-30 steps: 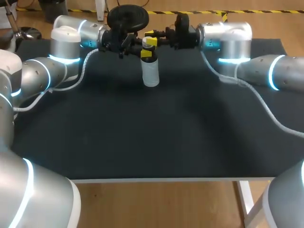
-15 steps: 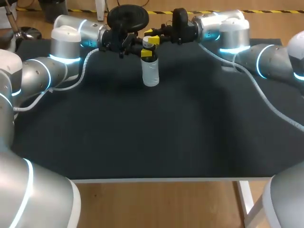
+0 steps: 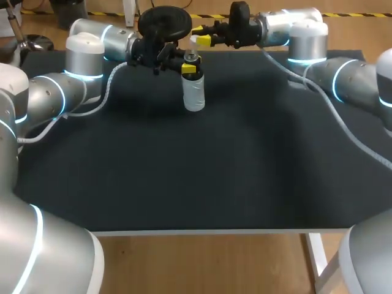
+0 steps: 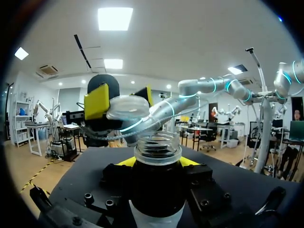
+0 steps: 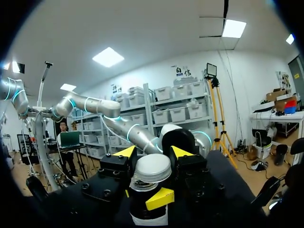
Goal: Unscrew the bottle cap
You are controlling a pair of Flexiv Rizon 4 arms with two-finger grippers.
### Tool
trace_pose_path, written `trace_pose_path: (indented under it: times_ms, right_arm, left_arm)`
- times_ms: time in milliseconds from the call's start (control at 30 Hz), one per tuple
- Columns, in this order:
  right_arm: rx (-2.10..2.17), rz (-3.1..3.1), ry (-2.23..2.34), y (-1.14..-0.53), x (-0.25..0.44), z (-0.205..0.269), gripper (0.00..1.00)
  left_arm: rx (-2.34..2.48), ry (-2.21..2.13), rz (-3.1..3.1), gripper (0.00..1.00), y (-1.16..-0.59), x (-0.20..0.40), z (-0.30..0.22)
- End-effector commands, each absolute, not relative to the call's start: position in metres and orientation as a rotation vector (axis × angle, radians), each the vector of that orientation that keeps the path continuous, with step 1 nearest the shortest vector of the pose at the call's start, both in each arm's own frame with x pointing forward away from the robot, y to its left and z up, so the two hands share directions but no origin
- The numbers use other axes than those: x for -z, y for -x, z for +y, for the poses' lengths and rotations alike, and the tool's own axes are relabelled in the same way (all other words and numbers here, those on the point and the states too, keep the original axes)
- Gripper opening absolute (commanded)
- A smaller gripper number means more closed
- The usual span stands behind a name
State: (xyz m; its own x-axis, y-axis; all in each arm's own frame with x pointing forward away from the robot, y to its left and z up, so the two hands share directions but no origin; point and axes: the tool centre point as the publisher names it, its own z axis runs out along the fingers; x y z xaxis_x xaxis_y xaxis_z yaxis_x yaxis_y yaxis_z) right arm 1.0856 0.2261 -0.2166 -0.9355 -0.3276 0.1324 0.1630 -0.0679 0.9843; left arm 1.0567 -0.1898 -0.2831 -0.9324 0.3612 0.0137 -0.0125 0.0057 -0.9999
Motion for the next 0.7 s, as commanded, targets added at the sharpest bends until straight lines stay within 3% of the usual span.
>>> trace_pose_path:
  times_ms: [33,533,700]
  right_arm:
    - [1.752,-1.522,-0.704,-1.096,0.213,0.215,0.0]
    - [1.837,-1.957,-0.199,-1.115,0.264,0.083,0.0]
    - [1.83,-2.099,-0.006,-1.111,0.284,0.059,0.0]
  left_arm:
    - [-1.993,0.399,-1.991,0.0,-1.063,0.285,-0.19]
    - [-1.993,0.399,-1.991,0.0,-1.063,0.285,-0.19]
    - [-1.993,0.399,-1.991,0.0,-1.063,0.285,-0.19]
